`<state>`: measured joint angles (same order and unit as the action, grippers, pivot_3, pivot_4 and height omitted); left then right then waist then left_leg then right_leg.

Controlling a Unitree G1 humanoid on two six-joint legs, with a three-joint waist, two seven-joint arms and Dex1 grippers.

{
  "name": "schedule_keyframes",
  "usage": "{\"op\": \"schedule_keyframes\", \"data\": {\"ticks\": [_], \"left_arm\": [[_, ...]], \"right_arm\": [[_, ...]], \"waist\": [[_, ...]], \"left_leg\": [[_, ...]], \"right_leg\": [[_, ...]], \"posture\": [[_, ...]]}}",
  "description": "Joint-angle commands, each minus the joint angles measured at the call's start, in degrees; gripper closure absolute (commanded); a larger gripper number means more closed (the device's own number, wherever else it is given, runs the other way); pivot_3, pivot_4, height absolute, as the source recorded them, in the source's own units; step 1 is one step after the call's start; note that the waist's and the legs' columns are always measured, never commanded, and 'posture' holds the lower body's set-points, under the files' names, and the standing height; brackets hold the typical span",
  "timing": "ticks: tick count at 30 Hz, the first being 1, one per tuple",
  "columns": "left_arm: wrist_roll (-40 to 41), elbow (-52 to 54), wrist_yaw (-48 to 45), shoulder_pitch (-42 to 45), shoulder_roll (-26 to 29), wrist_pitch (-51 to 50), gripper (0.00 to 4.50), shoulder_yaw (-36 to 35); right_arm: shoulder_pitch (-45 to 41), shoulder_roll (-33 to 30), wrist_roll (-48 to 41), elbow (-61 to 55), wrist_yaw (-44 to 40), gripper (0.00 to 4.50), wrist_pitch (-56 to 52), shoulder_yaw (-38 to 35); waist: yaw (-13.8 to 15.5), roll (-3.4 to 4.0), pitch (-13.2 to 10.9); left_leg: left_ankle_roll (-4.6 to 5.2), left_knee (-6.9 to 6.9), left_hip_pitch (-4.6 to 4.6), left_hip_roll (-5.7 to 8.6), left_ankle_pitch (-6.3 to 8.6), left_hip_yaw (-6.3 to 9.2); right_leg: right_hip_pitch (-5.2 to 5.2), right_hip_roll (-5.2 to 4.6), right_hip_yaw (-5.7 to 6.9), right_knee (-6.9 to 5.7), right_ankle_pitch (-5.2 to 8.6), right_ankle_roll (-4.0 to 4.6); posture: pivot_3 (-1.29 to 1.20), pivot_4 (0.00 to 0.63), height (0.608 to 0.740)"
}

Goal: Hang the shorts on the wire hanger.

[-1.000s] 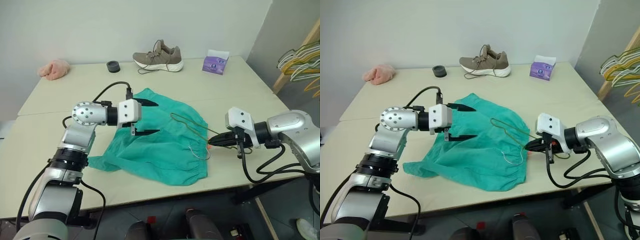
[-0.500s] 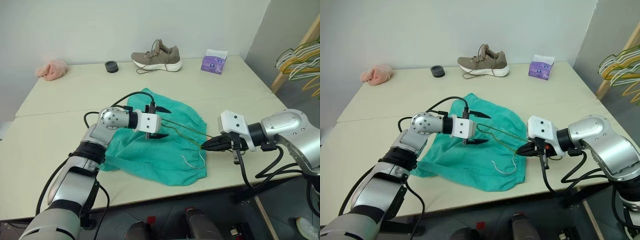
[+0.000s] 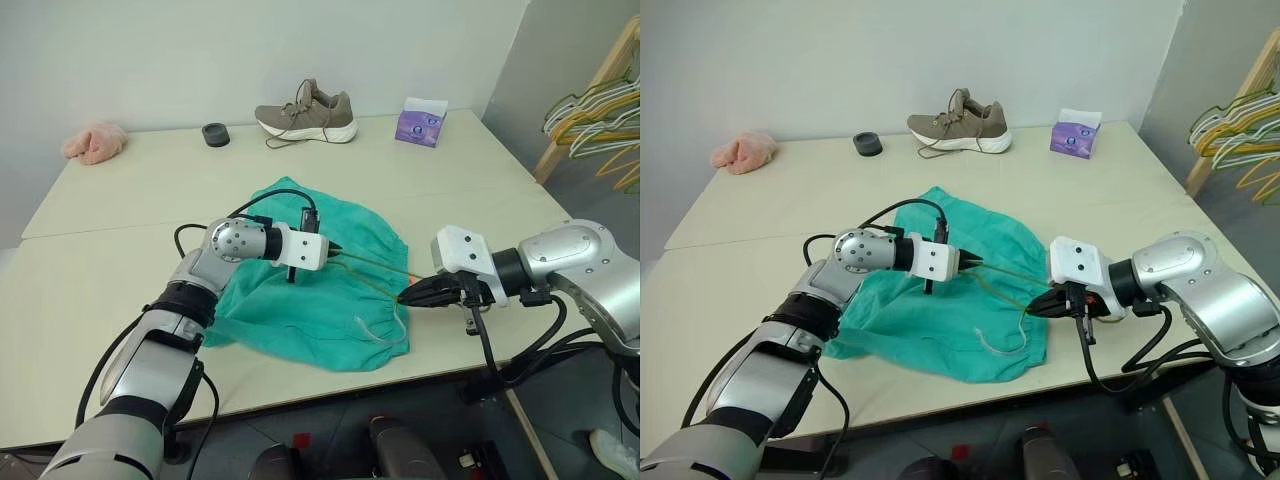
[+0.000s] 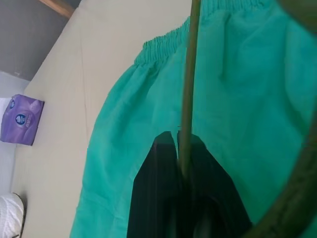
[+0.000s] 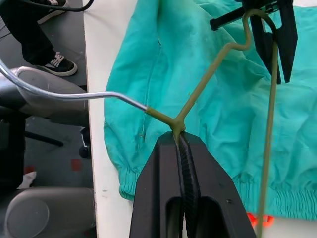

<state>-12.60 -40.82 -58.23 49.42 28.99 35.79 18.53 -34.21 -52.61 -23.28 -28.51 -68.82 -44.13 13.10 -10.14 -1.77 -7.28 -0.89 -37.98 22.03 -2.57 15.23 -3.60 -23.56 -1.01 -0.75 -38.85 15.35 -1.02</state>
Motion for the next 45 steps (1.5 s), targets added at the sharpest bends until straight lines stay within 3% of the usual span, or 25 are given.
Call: {"op": "schedule_keyframes", "data": {"ticks": [1, 4, 14, 18, 22, 32, 35, 45], "left_arm": [[1.1, 2.8, 0.9, 0.5, 0.4, 0.7, 4.5, -0.9], [1.3, 3.2, 1.1, 0.1, 0.6, 0.3, 4.5, -1.1], [2.4, 5.9, 0.8, -2.2, 2.6, -2.6, 4.5, -2.3], [5.1, 9.3, -1.6, -4.5, 4.1, -7.1, 4.5, -3.0], [9.5, 15.6, -4.1, -7.2, 4.3, -15.7, 4.5, -4.2], [10.4, 22.4, -5.7, -10.1, 6.1, -22.2, 4.5, -4.1], [10.3, 23.7, -5.3, -10.9, 6.2, -23.6, 4.5, -4.3], [9.8, 27.0, -4.0, -12.5, 6.3, -28.0, 4.5, -4.2]], "right_arm": [[0.3, 0.5, -0.5, -1.1, 0.4, 4.27, 1.9, -0.9], [1.0, -0.7, 0.6, -0.9, -0.2, 3.5, 4.0, -0.9], [4.2, -7.1, 1.9, 3.9, 0.9, 0.02, 8.8, -9.6], [8.8, -9.7, 4.3, 4.7, 2.7, 0.02, 10.7, -13.0], [12.0, -9.3, 9.8, 4.2, 6.5, 0.02, 12.9, -9.8], [3.6, -3.1, 26.4, 15.8, 11.4, 0.02, 23.4, 1.9], [1.8, -1.8, 27.9, 17.1, 10.3, 0.63, 23.7, 3.0], [0.9, 0.8, 29.6, 15.7, 9.0, 4.12, 21.8, 3.4]], "waist": [[-0.2, 0.0, 0.0], [-0.4, 0.0, 0.0], [-1.0, 0.0, 0.0], [-1.1, 0.0, 0.0], [-1.2, 0.01, 0.0], [-1.3, 0.03, 0.0], [-1.1, 0.03, 0.0], [-1.0, 0.03, 0.0]], "left_leg": [[0.0, 0.0, 0.0, 0.0, 0.0, 0.0], [0.0, 0.0, 0.0, 0.0, 0.0, 0.0], [0.0, 0.0, -0.01, 0.02, 0.0, 0.0], [-0.01, 0.03, -0.02, -0.03, 0.0, 0.01], [-0.01, 0.04, -0.03, -0.06, 0.0, -0.02], [-0.01, 0.01, -0.08, 0.01, 0.0, -0.04], [-0.01, 0.02, -0.06, 0.01, 0.0, -0.01], [-0.01, -0.01, -0.06, 0.04, 0.0, -0.02]], "right_leg": [[0.0, 0.0, -0.01, 0.0, 0.0, 0.0], [0.0, 0.0, 0.0, 0.0, 0.0, 0.0], [0.0, -0.05, 0.0, -0.01, 0.01, -0.02], [0.0, -0.05, 0.02, -0.02, 0.02, -0.03], [0.0, -0.08, -0.02, -0.03, 0.03, -0.04], [0.01, -0.02, -0.07, -0.07, 0.03, -0.05], [0.01, -0.02, -0.03, -0.08, 0.03, -0.04], [0.02, -0.04, -0.03, -0.1, 0.03, -0.04]], "posture": [[-0.23, 0.103, 0.74], [-0.23, 0.101, 0.74], [-0.24, 0.101, 0.74], [-0.25, 0.102, 0.74], [-0.25, 0.105, 0.74], [-0.23, 0.105, 0.74], [-0.23, 0.103, 0.74], [-0.22, 0.105, 0.74]]}}
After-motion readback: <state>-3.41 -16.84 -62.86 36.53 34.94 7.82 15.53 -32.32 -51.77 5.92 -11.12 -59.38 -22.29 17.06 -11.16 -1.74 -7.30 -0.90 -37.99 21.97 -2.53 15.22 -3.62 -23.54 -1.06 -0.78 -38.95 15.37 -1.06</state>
